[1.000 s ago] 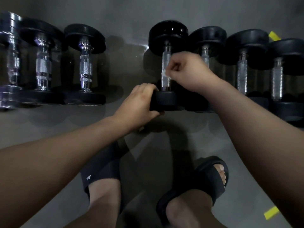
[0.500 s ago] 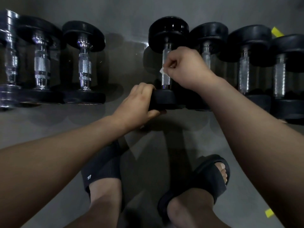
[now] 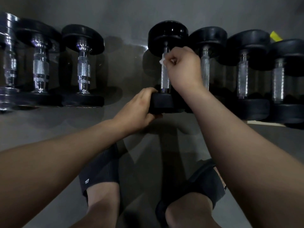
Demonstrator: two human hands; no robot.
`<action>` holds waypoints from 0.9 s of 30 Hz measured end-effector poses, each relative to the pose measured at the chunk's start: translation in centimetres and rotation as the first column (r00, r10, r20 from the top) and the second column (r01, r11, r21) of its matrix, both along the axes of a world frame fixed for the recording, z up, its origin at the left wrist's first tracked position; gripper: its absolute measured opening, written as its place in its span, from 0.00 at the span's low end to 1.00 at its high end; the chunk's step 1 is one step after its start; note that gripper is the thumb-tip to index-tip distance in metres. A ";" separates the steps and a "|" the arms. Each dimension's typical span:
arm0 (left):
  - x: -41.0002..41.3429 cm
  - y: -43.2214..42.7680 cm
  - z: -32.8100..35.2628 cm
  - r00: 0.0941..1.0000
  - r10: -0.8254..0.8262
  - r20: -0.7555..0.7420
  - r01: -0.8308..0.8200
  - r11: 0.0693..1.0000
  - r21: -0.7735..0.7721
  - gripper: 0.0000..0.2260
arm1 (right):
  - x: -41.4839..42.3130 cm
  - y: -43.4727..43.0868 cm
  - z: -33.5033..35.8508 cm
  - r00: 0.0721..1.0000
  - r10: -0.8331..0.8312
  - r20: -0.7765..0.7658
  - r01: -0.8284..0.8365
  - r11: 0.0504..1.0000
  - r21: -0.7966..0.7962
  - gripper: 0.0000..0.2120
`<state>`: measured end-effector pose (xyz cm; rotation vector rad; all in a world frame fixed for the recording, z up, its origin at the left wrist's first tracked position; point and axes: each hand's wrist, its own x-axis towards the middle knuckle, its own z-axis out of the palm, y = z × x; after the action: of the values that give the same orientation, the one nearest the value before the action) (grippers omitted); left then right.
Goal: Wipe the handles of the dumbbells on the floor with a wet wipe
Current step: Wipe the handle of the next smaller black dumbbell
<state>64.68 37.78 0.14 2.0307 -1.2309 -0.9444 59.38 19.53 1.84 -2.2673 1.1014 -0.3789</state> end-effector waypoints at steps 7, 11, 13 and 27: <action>-0.4 -0.1 -0.2 0.999 -0.030 0.011 0.030 0.999 0.016 0.25 | 1.1 -1.2 0.2 0.999 -0.051 0.006 0.052 0.994 -0.094 0.06; 0.0 -0.6 0.6 0.978 -0.126 0.169 0.121 0.992 0.038 0.23 | -0.7 -1.9 0.6 0.996 0.066 -0.051 -0.068 0.997 -0.022 0.07; -0.1 -0.9 1.3 0.954 -0.159 0.256 0.145 0.987 0.071 0.22 | -0.9 -2.3 0.7 0.995 0.083 -0.051 -0.083 0.996 -0.015 0.06; -1.8 -2.6 3.6 0.772 -0.264 0.578 0.144 0.959 0.246 0.25 | -3.4 -2.6 2.6 0.876 0.432 -0.214 -0.349 0.875 0.337 0.02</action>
<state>62.83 35.22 3.78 2.5008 -1.7872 -0.5081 56.01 16.97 4.46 -2.2457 0.7291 0.2691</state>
